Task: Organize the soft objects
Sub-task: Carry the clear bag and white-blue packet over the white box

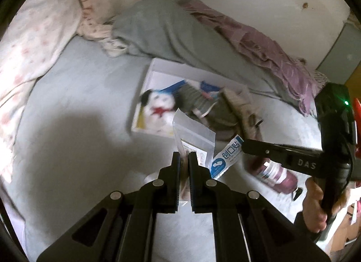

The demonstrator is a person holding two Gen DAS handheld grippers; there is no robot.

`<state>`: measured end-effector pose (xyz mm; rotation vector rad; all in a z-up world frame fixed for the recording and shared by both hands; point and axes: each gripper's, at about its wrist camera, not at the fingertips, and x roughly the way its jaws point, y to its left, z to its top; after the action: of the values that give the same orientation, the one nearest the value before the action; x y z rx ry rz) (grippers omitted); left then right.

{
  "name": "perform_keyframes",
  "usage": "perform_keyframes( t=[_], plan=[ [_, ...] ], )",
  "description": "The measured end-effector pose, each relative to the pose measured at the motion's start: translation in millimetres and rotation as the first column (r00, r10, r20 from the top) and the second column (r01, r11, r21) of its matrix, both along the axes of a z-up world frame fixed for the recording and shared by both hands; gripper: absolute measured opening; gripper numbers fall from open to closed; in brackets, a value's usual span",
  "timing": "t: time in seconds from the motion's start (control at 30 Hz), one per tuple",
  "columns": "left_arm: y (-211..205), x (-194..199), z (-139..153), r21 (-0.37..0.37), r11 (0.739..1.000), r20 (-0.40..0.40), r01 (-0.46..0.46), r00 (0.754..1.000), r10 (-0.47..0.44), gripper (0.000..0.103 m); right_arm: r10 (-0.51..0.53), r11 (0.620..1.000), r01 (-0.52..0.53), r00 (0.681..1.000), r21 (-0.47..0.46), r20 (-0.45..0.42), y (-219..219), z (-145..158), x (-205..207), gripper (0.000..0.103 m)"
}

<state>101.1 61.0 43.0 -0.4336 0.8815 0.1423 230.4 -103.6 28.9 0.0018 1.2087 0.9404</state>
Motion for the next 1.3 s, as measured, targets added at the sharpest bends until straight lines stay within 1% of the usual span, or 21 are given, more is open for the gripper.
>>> perform_keyframes(
  t=[0.07,0.17,0.2,0.27,0.33,0.47,0.53,0.63,0.67,0.73,0.8,0.87,0.93,0.97,1.1,1.17,1.23,1.3],
  plan=[
    [-6,16,6,-0.007,1.000,0.015,0.016,1.000,-0.016,0.005,-0.071,0.996,0.071,0.997,0.051,-0.010,-13,4,9,0.003],
    [-11,42,15,-0.043,0.999,0.036,0.031,0.999,-0.030,0.005,-0.180,0.979,0.180,0.984,0.099,-0.013,-32,7,20,0.003],
    [-12,50,19,-0.057,0.998,0.047,0.035,0.998,-0.032,0.005,-0.200,0.973,0.201,0.980,0.114,-0.017,-38,8,24,0.003],
    [-14,64,27,-0.061,0.998,0.065,0.026,0.998,-0.022,0.005,-0.244,0.959,0.245,0.969,0.141,-0.026,-43,9,27,0.003],
    [-14,75,34,-0.062,0.998,0.072,0.007,0.997,-0.002,0.005,-0.291,0.946,0.289,0.957,0.148,-0.013,-47,10,30,0.003],
    [-6,77,37,-0.050,0.998,0.094,-0.048,0.994,0.052,0.005,-0.349,0.925,0.344,0.937,0.159,-0.001,-48,12,30,0.003],
    [1,73,31,-0.038,0.997,0.089,-0.068,0.993,0.071,0.005,-0.381,0.916,0.372,0.924,0.152,0.035,-46,16,28,0.003],
    [9,70,20,0.014,0.996,0.060,-0.089,0.994,0.088,0.005,-0.381,0.917,0.368,0.923,0.154,0.059,-41,21,24,0.003],
    [13,71,16,0.040,0.994,0.040,-0.102,0.994,0.101,0.005,-0.380,0.917,0.367,0.923,0.154,0.064,-39,22,23,0.003],
    [21,71,12,0.064,0.989,0.012,-0.137,0.991,0.136,0.005,-0.380,0.919,0.366,0.922,0.144,0.077,-36,22,21,0.003],
    [29,72,5,0.047,0.989,-0.013,-0.142,0.990,0.142,0.005,-0.381,0.920,0.369,0.920,0.132,0.086,-34,22,21,0.003],
    [34,76,-4,0.005,0.991,-0.035,-0.131,0.991,0.132,0.005,-0.392,0.916,0.380,0.916,0.126,0.088,-33,22,21,0.003],
    [35,80,-10,-0.006,0.992,-0.043,-0.128,0.991,0.128,0.005,-0.405,0.912,0.393,0.909,0.119,0.096,-35,22,20,0.003],
    [33,81,-12,0.005,0.991,-0.047,-0.132,0.990,0.132,0.005,-0.416,0.907,0.405,0.904,0.118,0.100,-37,23,21,0.003],
    [31,85,-16,0.117,0.973,-0.067,-0.197,0.976,0.206,0.005,-0.454,0.888,0.440,0.886,0.137,0.099,-47,25,24,0.003],
    [32,86,-18,0.137,0.968,-0.070,-0.208,0.973,0.219,0.005,-0.474,0.877,0.458,0.875,0.145,0.099,-51,26,25,0.003],
    [33,88,-21,0.120,0.970,-0.074,-0.210,0.973,0.219,0.005,-0.480,0.873,0.464,0.871,0.151,0.099,-52,26,25,0.003],
    [31,91,-24,0.090,0.978,-0.076,-0.188,0.978,0.195,0.005,-0.485,0.868,0.467,0.870,0.170,0.090,-52,26,25,0.003]
  ],
)
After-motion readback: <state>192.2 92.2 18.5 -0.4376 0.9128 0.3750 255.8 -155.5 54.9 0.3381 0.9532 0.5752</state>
